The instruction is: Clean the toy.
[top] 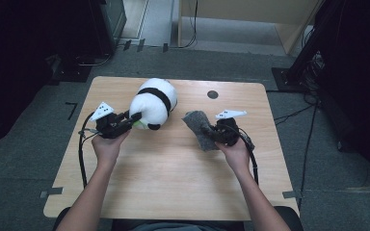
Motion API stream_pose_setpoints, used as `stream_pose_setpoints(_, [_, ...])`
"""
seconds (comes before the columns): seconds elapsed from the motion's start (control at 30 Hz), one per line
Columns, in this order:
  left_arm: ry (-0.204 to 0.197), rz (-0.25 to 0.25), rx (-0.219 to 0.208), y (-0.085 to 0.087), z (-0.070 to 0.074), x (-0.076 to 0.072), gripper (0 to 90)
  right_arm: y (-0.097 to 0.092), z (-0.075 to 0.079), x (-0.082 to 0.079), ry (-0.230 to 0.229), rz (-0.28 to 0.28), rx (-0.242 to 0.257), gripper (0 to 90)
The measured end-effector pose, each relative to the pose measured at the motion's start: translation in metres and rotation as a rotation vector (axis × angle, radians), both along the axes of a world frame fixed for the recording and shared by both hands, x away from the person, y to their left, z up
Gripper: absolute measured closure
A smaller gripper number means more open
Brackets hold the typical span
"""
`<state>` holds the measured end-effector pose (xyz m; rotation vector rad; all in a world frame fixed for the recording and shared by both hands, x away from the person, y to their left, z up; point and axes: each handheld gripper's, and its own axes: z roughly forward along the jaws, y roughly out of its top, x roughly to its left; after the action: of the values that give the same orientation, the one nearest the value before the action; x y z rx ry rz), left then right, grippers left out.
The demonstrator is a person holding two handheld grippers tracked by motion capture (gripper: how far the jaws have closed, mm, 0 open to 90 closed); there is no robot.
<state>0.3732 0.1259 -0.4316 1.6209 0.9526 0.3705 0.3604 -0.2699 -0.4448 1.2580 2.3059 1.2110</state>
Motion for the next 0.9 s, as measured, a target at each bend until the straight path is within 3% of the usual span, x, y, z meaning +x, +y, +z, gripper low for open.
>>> stream_pose_setpoints(0.27, [-0.004,0.033,-0.008,0.014,0.001,0.002,66.4,-0.02,0.0,0.001,-0.017,-0.044,0.003,76.4])
stream_pose_setpoints(0.37, [-0.002,0.043,-0.007,0.019,0.0,0.003,66.4,-0.028,-0.001,0.003,-0.004,-0.067,0.012,76.5])
stream_pose_setpoints(0.53, [-0.002,0.058,0.014,0.024,-0.002,0.003,66.5,-0.036,-0.002,0.005,0.001,-0.087,0.03,76.5])
stream_pose_setpoints(0.7, [0.032,0.076,-0.028,0.037,-0.01,0.007,66.4,-0.048,-0.007,0.009,0.013,-0.127,0.028,76.4])
stream_pose_setpoints(0.77, [0.038,0.077,-0.025,0.041,-0.013,0.008,66.4,-0.052,-0.011,0.011,0.019,-0.14,0.025,76.3])
stream_pose_setpoints(0.9, [0.073,0.046,-0.03,0.049,-0.02,0.014,65.8,-0.059,-0.021,0.015,0.011,-0.154,0.001,76.0])
